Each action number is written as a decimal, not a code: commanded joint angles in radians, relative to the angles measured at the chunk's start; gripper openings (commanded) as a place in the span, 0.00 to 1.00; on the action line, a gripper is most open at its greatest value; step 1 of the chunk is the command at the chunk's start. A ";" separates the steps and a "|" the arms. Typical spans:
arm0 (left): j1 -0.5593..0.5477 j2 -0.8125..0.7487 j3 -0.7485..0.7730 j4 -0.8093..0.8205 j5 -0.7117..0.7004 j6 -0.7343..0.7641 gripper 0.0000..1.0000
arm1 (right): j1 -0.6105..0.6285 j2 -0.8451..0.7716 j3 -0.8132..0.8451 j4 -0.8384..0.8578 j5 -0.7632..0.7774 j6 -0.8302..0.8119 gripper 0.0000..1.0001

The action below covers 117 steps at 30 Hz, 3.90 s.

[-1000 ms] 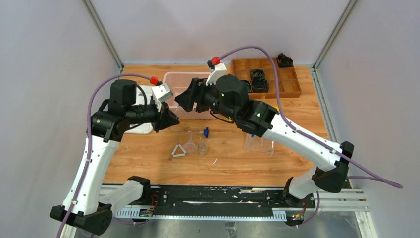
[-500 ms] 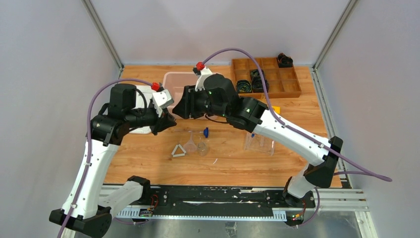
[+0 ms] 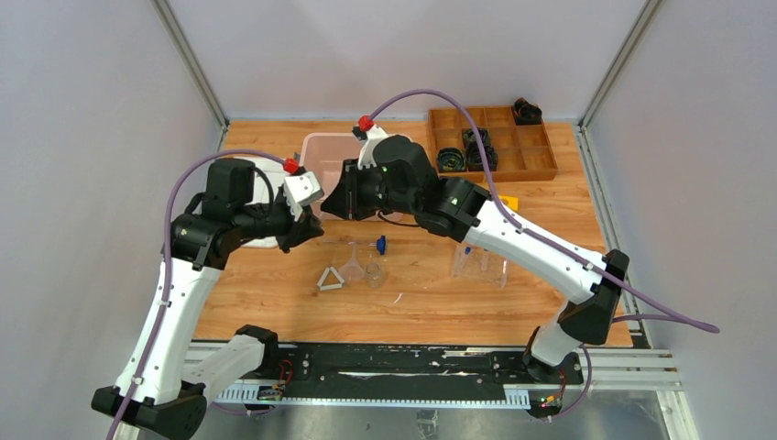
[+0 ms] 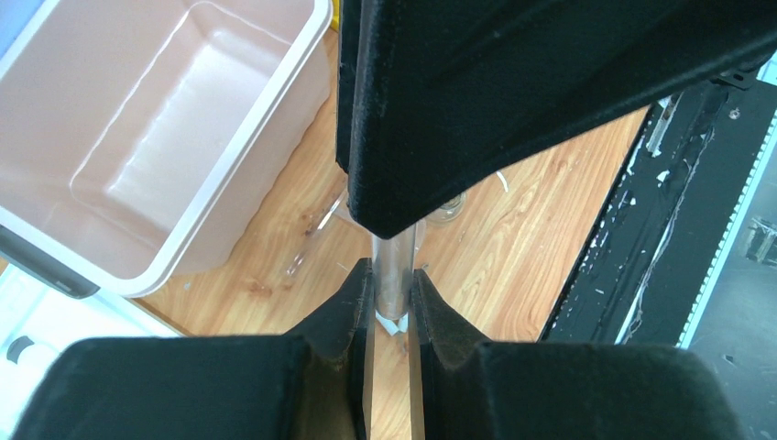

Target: Organize the chemistry lab equipment

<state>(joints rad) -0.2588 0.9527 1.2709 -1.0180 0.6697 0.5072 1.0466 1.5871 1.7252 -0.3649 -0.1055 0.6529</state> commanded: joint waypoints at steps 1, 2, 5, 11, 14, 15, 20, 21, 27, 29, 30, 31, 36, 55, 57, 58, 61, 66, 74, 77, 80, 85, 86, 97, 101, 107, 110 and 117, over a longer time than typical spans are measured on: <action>-0.007 -0.019 -0.009 0.006 0.005 0.003 0.17 | -0.021 0.002 0.006 -0.002 -0.013 -0.011 0.05; -0.007 -0.019 -0.009 0.006 0.000 -0.002 0.38 | -0.025 -0.004 -0.005 -0.002 -0.013 -0.011 0.01; -0.007 -0.017 -0.002 0.006 -0.025 -0.031 0.98 | -0.045 -0.057 -0.055 -0.019 0.012 -0.031 0.00; -0.007 0.016 0.014 0.006 -0.133 -0.076 1.00 | -0.142 -0.285 -0.285 -0.149 0.200 -0.114 0.00; -0.007 0.027 0.004 0.006 -0.170 -0.076 1.00 | -0.223 -0.436 -0.466 -0.218 0.292 -0.134 0.00; -0.007 0.030 0.000 0.006 -0.181 -0.080 1.00 | -0.250 -0.479 -0.514 -0.242 0.320 -0.140 0.00; -0.007 0.041 -0.028 0.006 -0.205 -0.079 1.00 | -0.352 -0.645 -0.696 -0.367 0.407 -0.151 0.00; -0.007 0.043 -0.032 0.006 -0.205 -0.078 1.00 | -0.366 -0.670 -0.724 -0.374 0.414 -0.151 0.00; -0.007 0.045 -0.042 0.006 -0.207 -0.083 1.00 | -0.404 -0.711 -0.841 -0.378 0.504 -0.148 0.00; -0.007 0.043 -0.045 0.006 -0.214 -0.083 1.00 | -0.414 -0.701 -0.863 -0.365 0.527 -0.151 0.00; -0.007 0.041 -0.046 0.006 -0.218 -0.082 1.00 | -0.418 -0.696 -0.874 -0.355 0.533 -0.154 0.00; -0.007 0.040 -0.048 0.006 -0.221 -0.079 1.00 | -0.421 -0.685 -0.884 -0.347 0.537 -0.154 0.00; -0.007 0.031 -0.057 0.006 -0.226 -0.071 1.00 | -0.434 -0.653 -0.938 -0.276 0.526 -0.162 0.00; -0.007 0.039 -0.040 0.006 -0.226 -0.078 1.00 | -0.456 -0.667 -1.055 -0.181 0.574 -0.153 0.00; -0.007 0.043 -0.033 0.006 -0.226 -0.081 1.00 | -0.462 -0.664 -1.060 -0.183 0.572 -0.153 0.00; -0.007 0.045 -0.031 0.006 -0.225 -0.083 1.00 | -0.464 -0.662 -1.063 -0.182 0.573 -0.151 0.00; -0.007 0.045 -0.025 0.006 -0.226 -0.085 1.00 | -0.473 -0.652 -1.069 -0.175 0.573 -0.149 0.00; -0.007 0.040 -0.024 0.006 -0.227 -0.079 1.00 | -0.485 -0.623 -1.080 -0.143 0.570 -0.155 0.00; -0.007 0.040 -0.027 0.006 -0.225 -0.078 1.00 | -0.499 -0.594 -1.094 -0.092 0.569 -0.156 0.00; -0.007 0.040 -0.025 0.006 -0.226 -0.077 1.00 | -0.499 -0.589 -1.100 -0.088 0.569 -0.158 0.00; -0.007 0.038 -0.025 0.006 -0.229 -0.076 1.00 | -0.501 -0.590 -1.107 -0.088 0.563 -0.158 0.00; -0.007 0.034 -0.027 0.006 -0.232 -0.073 1.00 | -0.501 -0.606 -1.110 -0.092 0.532 -0.160 0.21; -0.007 0.034 -0.028 0.006 -0.233 -0.073 1.00 | -0.501 -0.615 -1.107 -0.098 0.528 -0.161 0.26; -0.007 0.034 -0.020 0.006 -0.243 -0.090 1.00 | -0.469 -0.705 -0.903 -0.199 0.447 -0.148 0.50; -0.007 0.043 -0.015 0.006 -0.248 -0.104 1.00 | -0.344 -0.602 -0.810 -0.152 0.411 -0.131 0.49; -0.007 0.049 -0.033 0.006 -0.262 -0.118 1.00 | -0.172 -0.301 -0.668 -0.049 0.330 -0.099 0.54; -0.006 0.041 -0.051 0.005 -0.278 -0.110 1.00 | -0.130 -0.154 -0.596 -0.006 0.292 -0.102 0.56; -0.005 0.022 -0.085 -0.007 -0.297 -0.083 1.00 | -0.052 0.001 -0.498 0.035 0.241 -0.108 0.58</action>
<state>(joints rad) -0.2596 0.9966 1.2137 -1.0214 0.3885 0.4072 0.9443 1.5753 1.1660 -0.3603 0.1612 0.5392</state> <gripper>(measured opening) 0.996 0.570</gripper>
